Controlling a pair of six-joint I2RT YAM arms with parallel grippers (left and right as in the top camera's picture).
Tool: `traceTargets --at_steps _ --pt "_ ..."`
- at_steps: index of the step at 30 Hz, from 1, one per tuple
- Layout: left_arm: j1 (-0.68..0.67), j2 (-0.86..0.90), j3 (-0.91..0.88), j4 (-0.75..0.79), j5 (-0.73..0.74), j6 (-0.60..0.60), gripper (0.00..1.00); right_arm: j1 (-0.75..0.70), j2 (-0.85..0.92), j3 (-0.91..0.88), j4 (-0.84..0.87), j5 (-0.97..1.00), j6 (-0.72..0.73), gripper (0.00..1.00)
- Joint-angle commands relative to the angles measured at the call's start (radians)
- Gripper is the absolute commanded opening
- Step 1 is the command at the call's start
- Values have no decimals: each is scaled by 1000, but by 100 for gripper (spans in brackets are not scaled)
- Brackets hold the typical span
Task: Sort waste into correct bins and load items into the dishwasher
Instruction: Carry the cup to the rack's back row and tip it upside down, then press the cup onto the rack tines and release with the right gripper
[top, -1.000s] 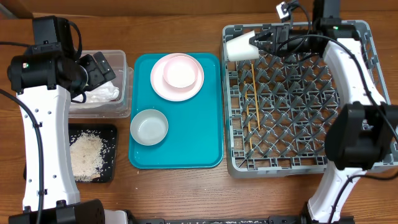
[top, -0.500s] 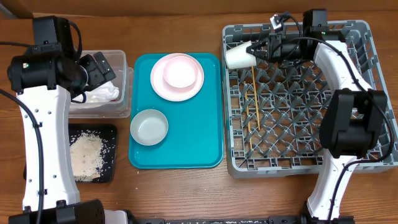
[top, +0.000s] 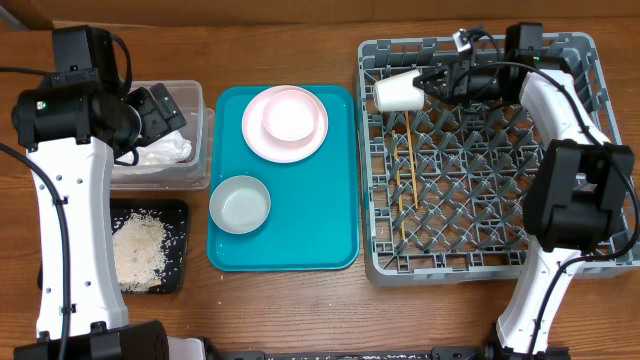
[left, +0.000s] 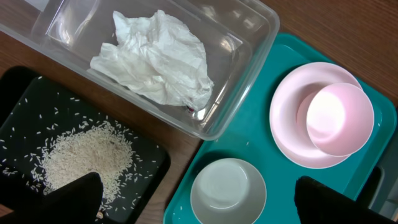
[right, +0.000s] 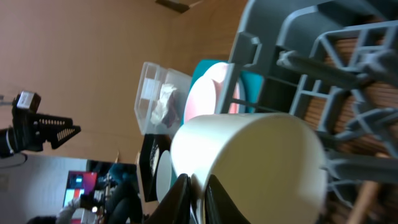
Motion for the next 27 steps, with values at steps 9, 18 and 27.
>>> traceTargets --at_steps 9,18,27 --pt "4 0 16 1 -5 5 100 -74 10 -12 -23 46 -15 21" --pt "4 0 16 1 -5 5 100 -137 7 -8 -45 99 35 36" --pt "4 0 16 1 -5 5 100 -129 -113 122 -196 385 75 30"
